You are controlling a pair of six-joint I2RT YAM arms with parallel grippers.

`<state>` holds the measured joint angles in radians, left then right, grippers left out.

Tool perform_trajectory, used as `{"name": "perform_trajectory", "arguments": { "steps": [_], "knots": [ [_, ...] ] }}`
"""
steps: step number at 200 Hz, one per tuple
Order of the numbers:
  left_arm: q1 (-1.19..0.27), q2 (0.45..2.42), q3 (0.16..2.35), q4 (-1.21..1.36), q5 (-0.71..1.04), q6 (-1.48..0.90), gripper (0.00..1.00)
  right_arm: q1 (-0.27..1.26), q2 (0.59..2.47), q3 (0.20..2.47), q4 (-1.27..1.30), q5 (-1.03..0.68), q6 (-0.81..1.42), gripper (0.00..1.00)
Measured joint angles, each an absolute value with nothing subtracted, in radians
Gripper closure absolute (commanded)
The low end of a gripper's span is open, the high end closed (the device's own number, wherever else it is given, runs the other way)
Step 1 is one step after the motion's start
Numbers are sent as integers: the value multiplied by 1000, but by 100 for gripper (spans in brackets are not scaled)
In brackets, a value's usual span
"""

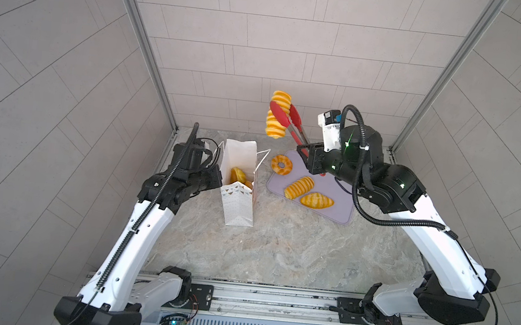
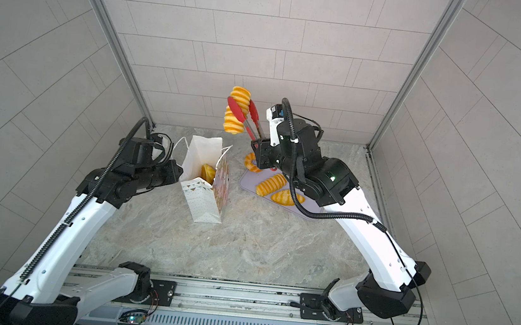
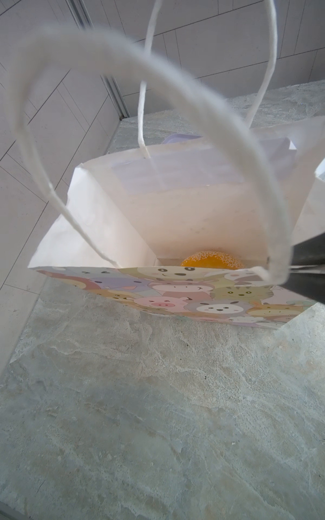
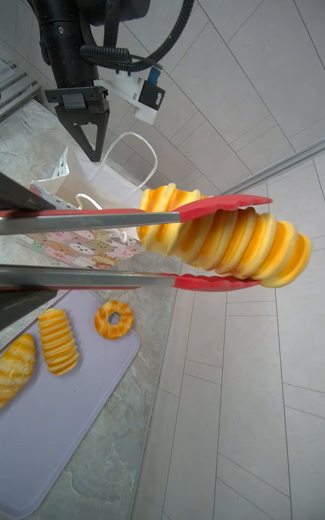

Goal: Place the fake bread into the paper bag
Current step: 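Move the tongs with the spiral bread over the bag mouth with the right gripper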

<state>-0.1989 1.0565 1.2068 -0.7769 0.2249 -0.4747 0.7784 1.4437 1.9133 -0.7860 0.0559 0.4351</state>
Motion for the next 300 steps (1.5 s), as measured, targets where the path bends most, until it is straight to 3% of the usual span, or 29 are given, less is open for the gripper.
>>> {"name": "perform_trajectory", "arguments": {
  "steps": [141,300],
  "knots": [
    [-199,1056,1207,-776,224,-475,89,981,1608,2047,-855,157,376,61],
    [-199,1053,1201,-775,224,-476,89,1034,1668,2012,-888,210,374,61]
  ]
}}
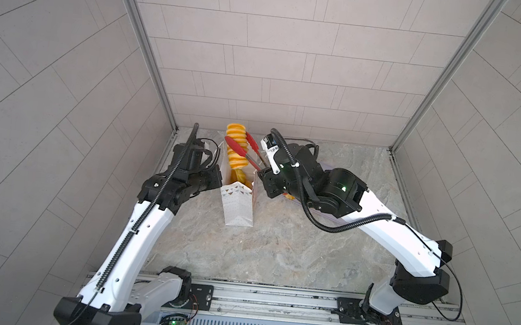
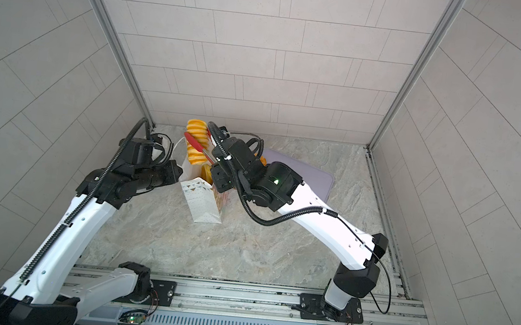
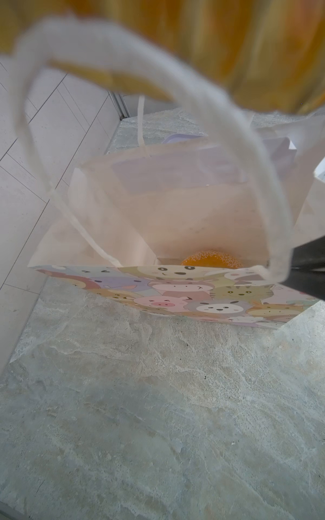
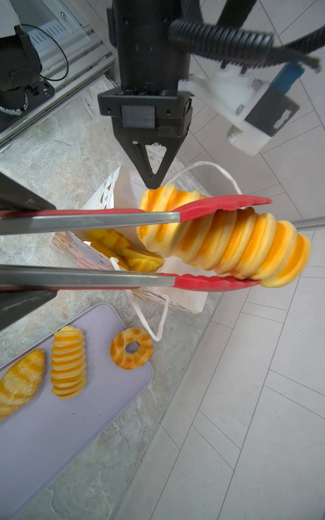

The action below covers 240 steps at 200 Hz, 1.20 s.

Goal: Place the fake bread into the paper bag
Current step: 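Move the tongs with the spiral bread over the bag mouth with the right gripper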

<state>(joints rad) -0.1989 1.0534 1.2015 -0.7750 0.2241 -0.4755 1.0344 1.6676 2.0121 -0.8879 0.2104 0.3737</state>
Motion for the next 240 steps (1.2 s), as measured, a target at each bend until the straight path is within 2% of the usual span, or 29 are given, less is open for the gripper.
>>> {"name": "perform_trajectory", "arguments": {
  "steps": [83,149,240],
  "knots": [
    [-199,1052,1197,-775,224,-476,89,1034,1692,1973,-887,218,374,58],
    [-199,1052,1196,-775,224,-475,89,1034,1692,1955,-887,225,374,50],
    [-199,1052,1196,-775,224,-476,89,1034,1675,1955,-879,231,374,49]
  ]
}}
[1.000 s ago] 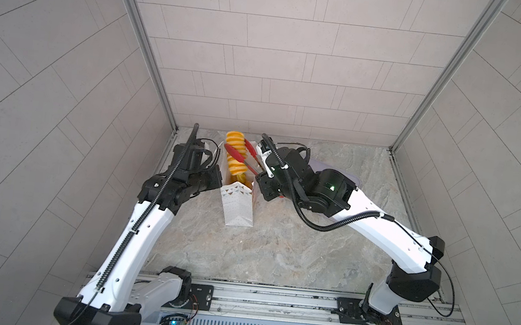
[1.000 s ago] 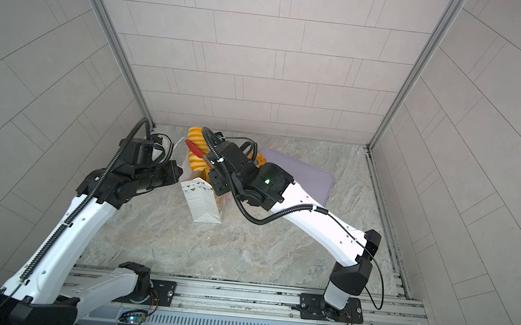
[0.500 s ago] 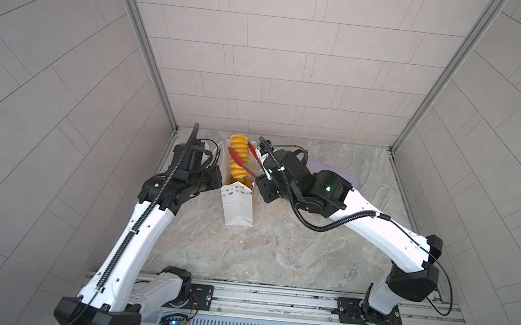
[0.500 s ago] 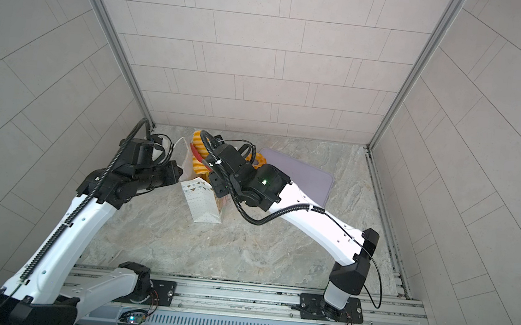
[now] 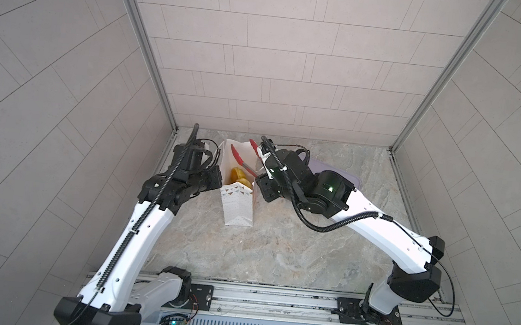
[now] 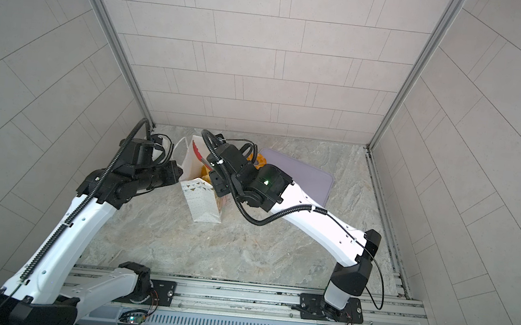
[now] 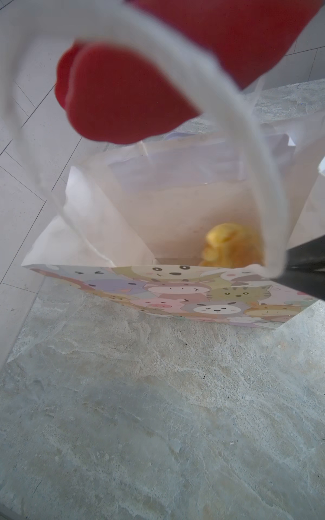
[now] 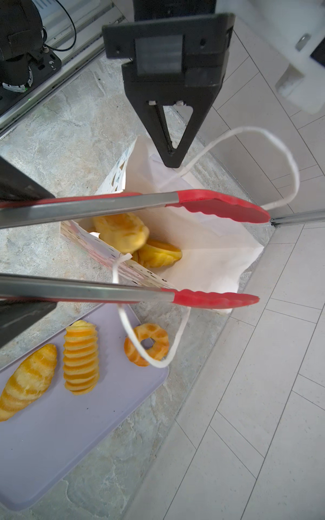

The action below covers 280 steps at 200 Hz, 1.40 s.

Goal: Place the fake bread into the paper bag
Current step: 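Move the tongs with the spiral bread over the bag mouth with the right gripper, then move the empty tongs back over the bread tray with the right gripper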

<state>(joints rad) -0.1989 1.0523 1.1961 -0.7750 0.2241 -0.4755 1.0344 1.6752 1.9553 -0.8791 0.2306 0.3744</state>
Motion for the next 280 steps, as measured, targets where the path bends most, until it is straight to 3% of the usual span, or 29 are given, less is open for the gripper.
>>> {"name": "perform_trajectory", "arguments": {
  "steps": [169,280],
  "knots": [
    [-199,1052,1196,-775,224,-475,89,1012,1575,1986,-879,320,336,52],
    [-199,1052,1196,-775,225,-476,89,744,1425,1802,-846,262,349,53]
  ]
}}
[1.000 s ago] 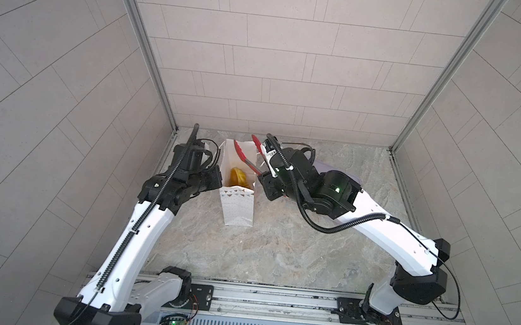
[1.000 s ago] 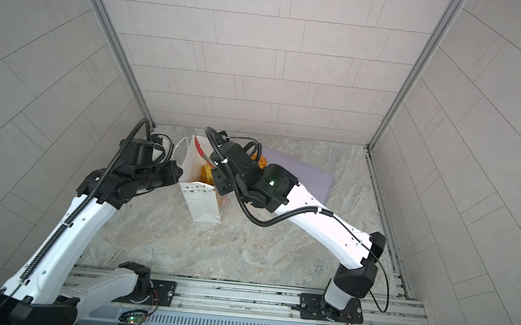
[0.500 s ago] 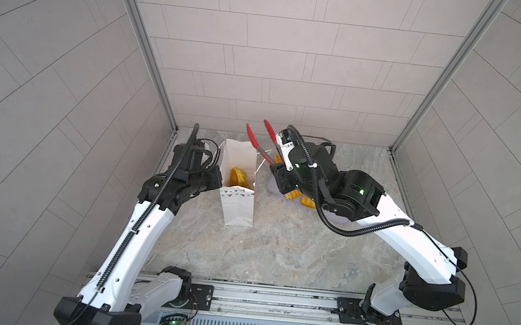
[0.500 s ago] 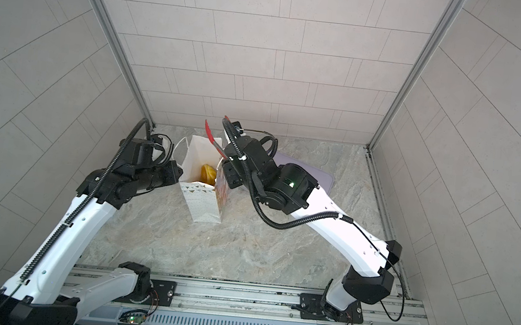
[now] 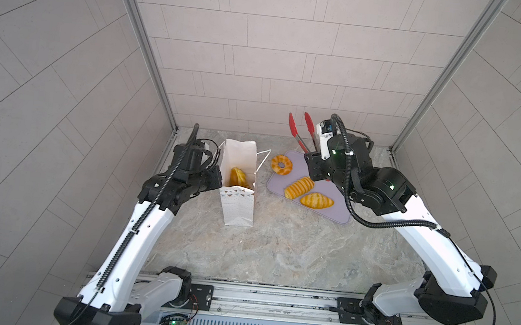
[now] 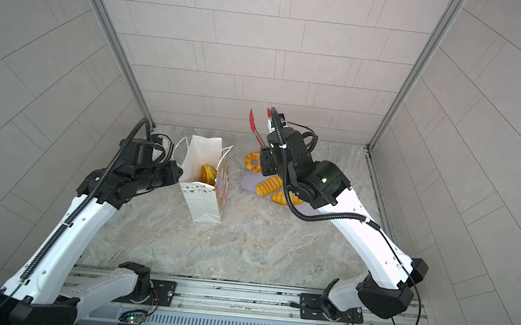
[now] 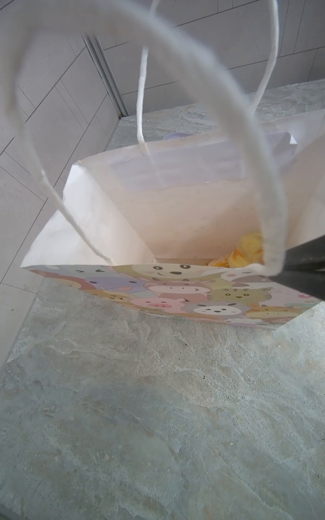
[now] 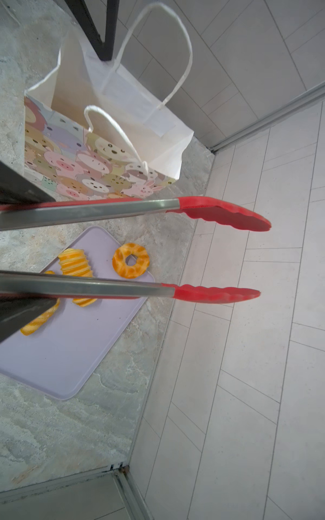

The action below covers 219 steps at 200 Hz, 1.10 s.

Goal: Place the fake bread into the paper bag
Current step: 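Move the empty tongs back over the bread tray with the right gripper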

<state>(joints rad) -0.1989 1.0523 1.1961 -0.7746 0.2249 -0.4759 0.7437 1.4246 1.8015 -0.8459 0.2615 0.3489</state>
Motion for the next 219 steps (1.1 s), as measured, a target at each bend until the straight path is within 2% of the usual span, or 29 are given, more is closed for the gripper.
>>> {"name": "perform_trajectory", "arguments": {
  "steps": [65,219],
  "knots": [
    [-199,1052,1196,-775,224,-479,89,600,1466,1713,-817,119,375,55],
    [-199,1052,1188,-775,223,-478,89,521,1769,1688,-759,-3,378,54]
  ]
}}
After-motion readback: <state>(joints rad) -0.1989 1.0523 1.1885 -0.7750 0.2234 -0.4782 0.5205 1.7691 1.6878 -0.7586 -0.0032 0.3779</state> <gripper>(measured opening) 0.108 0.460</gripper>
